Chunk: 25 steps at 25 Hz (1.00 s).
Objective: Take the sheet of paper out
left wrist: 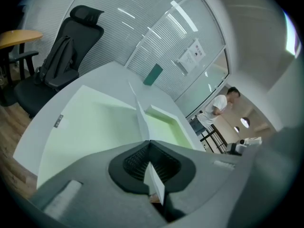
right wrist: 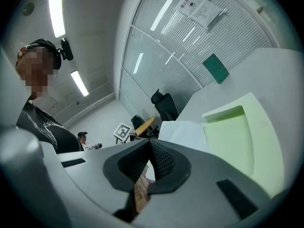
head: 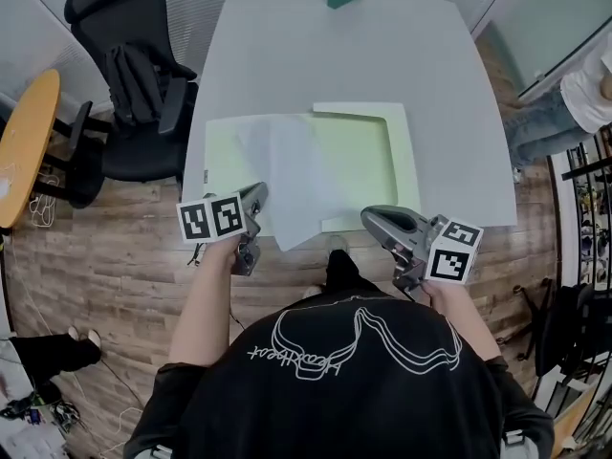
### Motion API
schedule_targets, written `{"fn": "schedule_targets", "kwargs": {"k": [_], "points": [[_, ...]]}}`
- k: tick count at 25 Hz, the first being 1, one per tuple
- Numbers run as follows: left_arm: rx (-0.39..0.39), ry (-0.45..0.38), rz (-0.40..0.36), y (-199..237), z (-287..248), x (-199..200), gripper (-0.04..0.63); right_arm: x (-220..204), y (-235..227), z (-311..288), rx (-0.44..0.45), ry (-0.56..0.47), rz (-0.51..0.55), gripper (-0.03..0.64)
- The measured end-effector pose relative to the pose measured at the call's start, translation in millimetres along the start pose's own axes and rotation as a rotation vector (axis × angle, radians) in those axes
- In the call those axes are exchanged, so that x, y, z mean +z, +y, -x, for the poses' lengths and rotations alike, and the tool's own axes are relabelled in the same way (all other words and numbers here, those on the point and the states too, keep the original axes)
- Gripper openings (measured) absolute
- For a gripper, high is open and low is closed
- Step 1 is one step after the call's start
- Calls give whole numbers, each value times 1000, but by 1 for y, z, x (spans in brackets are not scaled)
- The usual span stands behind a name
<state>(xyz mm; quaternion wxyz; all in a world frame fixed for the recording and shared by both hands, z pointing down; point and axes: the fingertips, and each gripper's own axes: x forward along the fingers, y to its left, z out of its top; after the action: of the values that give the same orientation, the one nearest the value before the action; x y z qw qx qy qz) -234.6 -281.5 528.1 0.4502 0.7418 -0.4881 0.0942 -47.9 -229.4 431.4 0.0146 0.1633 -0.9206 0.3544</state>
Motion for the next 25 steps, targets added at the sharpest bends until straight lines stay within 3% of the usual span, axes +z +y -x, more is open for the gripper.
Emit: {"fn": "schedule_targets", "kwargs": {"k": [8, 21, 25], "points": [[18, -97, -31, -7, 45, 0, 12, -6, 31, -3, 10, -7, 19, 8], [-8, -263, -227, -67, 128, -1, 12, -22, 70, 6, -2, -60, 46, 8], [-35, -288, -240, -88, 150, -13, 12, -27, 86, 11, 7, -68, 69, 8]]}}
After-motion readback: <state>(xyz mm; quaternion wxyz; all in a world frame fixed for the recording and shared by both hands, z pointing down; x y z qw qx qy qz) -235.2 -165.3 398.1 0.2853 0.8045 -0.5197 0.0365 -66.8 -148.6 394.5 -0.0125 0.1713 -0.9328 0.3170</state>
